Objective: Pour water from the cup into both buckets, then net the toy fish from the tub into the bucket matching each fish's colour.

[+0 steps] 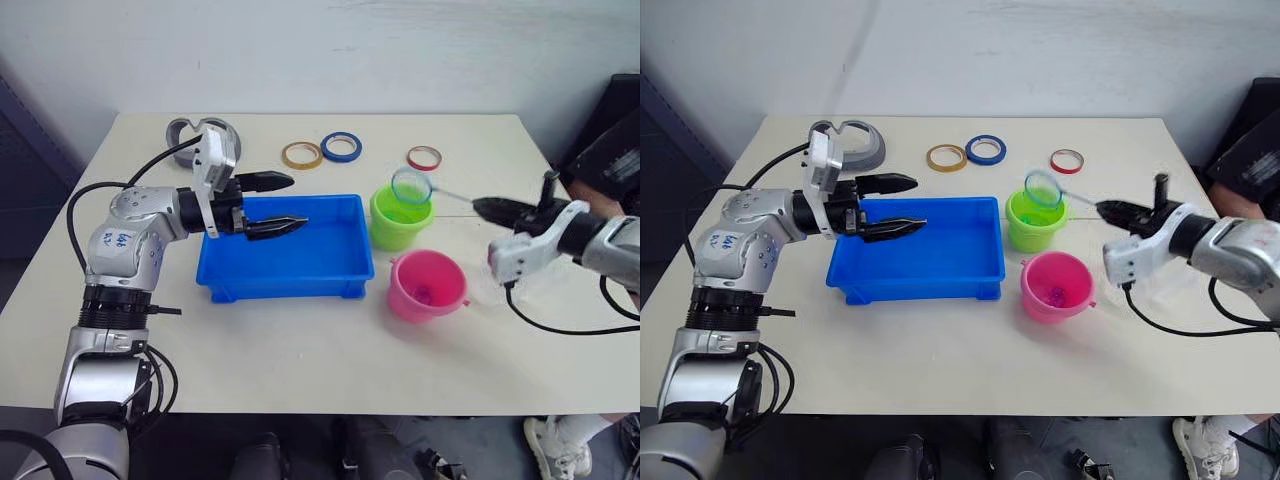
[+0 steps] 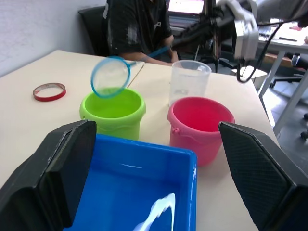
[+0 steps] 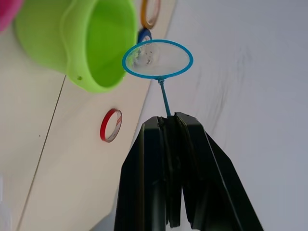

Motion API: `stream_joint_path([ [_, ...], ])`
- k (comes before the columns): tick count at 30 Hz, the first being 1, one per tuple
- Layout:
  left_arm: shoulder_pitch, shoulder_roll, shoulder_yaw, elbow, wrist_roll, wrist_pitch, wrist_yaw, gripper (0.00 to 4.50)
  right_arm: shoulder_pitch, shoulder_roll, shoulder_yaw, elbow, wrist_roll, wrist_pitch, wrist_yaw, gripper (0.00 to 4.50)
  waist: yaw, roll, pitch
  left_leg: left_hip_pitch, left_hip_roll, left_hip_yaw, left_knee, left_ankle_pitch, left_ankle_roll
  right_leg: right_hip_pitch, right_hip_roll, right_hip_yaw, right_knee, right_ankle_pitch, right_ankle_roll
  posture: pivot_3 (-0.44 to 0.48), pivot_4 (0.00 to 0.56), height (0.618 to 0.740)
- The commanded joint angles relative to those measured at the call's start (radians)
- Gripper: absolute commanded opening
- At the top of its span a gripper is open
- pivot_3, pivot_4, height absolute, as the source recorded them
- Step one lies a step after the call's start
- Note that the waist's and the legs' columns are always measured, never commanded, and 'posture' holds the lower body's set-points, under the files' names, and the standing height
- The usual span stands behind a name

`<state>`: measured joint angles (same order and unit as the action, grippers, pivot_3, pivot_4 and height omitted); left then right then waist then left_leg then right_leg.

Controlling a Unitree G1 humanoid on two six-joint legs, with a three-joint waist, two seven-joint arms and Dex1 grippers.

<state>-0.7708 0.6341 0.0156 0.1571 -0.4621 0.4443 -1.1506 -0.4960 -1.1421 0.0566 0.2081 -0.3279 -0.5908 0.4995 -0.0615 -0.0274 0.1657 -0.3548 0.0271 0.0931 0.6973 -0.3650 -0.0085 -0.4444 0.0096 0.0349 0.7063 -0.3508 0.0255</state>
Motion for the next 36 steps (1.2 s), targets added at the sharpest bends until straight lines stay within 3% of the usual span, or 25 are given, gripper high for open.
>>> stream_joint_path([
  [1,0.071,0.121,0.013,-0.187,-0.049,0.054,-0.105,4.43,0.072,0.041,-0.088,-0.21,0.495,0.346,0.249,0.0,-0.002,0.0,0.0,0.0,0.0,0.0,0.0,0.0,0.0,0.0,0.0,0.0,0.0,0.0,0.0,0.0,0.15,0.74],
  [6,0.192,0.329,0.108,-0.376,-0.175,0.2,-0.207,4.43,0.149,0.062,-0.171,-0.503,1.077,0.868,0.418,0.0,0.006,0.0,0.0,0.0,0.001,-0.002,0.0,0.0,0.0,0.001,0.0,-0.001,0.001,0.0,0.0,0.0,0.15,0.74],
  [10,0.314,0.488,0.196,-0.484,-0.262,0.292,-0.288,4.43,0.186,0.083,-0.155,-0.62,1.231,1.028,0.484,0.0,0.009,0.0,0.0,0.0,0.001,-0.004,0.0,-0.001,0.001,0.003,0.0,-0.003,-0.003,0.0,0.0,0.0,0.15,0.74],
  [14,0.492,0.569,0.286,-0.554,-0.247,0.288,-0.312,4.43,0.245,0.147,0.001,-0.688,1.067,0.974,0.552,0.0,0.01,-0.001,0.0,0.0,0.001,-0.005,-0.002,-0.001,0.002,0.004,0.0,-0.003,-0.007,0.0,0.0,0.0,0.15,0.74],
  [16,0.555,0.567,0.312,-0.582,-0.228,0.269,-0.282,4.43,0.262,0.193,0.117,-0.667,0.887,0.89,0.541,0.0,0.009,-0.001,0.0,0.0,0.001,-0.005,-0.002,-0.001,0.002,0.005,0.0,-0.003,-0.008,0.0,0.0,0.0,0.15,0.74],
  [18,0.602,0.555,0.332,-0.608,-0.221,0.258,-0.25,4.43,0.271,0.247,0.214,-0.602,0.725,0.799,0.53,0.0,0.009,-0.001,-0.001,0.0,0.0,-0.005,-0.002,-0.002,0.003,0.004,0.0,-0.003,-0.008,0.0,0.0,0.0,0.15,0.74],
  [22,0.659,0.542,0.345,-0.629,-0.205,0.231,-0.208,4.43,0.273,0.332,0.293,-0.474,0.566,0.666,0.532,0.0,0.009,-0.001,-0.001,0.0,0.0,-0.005,-0.002,-0.002,0.004,0.004,-0.001,-0.003,-0.008,0.0,0.0,0.0,0.15,0.74],
  [25,0.674,0.536,0.347,-0.632,-0.204,0.221,-0.184,4.5,0.278,0.365,0.302,-0.412,0.504,0.615,0.526,1.16,0.009,-0.001,-0.001,0.0,0.0,-0.005,-0.002,-0.002,0.003,0.004,-0.001,-0.003,-0.008,0.0,0.0,0.0,0.15,0.74],
  [31,0.64,0.518,0.325,-0.57,-0.2,0.214,-0.14,4.5,0.301,0.35,0.24,-0.425,0.497,0.634,0.535,4.16,0.007,-0.001,-0.001,0.0,0.0,-0.005,-0.002,-0.002,0.003,0.004,-0.001,-0.003,-0.008,0.0,0.0,0.0,0.15,0.74],
  [32,0.628,0.514,0.319,-0.556,-0.202,0.222,-0.13,4.5,0.311,0.337,0.213,-0.451,0.516,0.656,0.537,4.46,0.008,-0.001,0.0,0.0,0.0,-0.005,-0.002,-0.002,0.003,0.004,-0.001,-0.003,-0.008,0.0,0.0,0.0,0.15,0.74],
  [33,0.614,0.512,0.315,-0.543,-0.212,0.236,-0.122,4.5,0.323,0.321,0.178,-0.487,0.547,0.689,0.54,4.46,0.009,-0.001,0.0,0.0,0.0,-0.005,-0.002,-0.002,0.003,0.004,-0.001,-0.003,-0.008,0.0,0.0,0.0,0.15,0.74],
  [36,0.538,0.481,0.317,-0.49,-0.278,0.286,-0.098,4.5,0.4,0.21,-0.119,-0.66,0.808,0.916,0.556,4.46,0.017,0.001,0.0,-0.001,0.0,-0.005,-0.002,-0.002,0.004,0.004,-0.001,-0.003,-0.008,0.0,0.0,0.0,0.15,0.74],
])
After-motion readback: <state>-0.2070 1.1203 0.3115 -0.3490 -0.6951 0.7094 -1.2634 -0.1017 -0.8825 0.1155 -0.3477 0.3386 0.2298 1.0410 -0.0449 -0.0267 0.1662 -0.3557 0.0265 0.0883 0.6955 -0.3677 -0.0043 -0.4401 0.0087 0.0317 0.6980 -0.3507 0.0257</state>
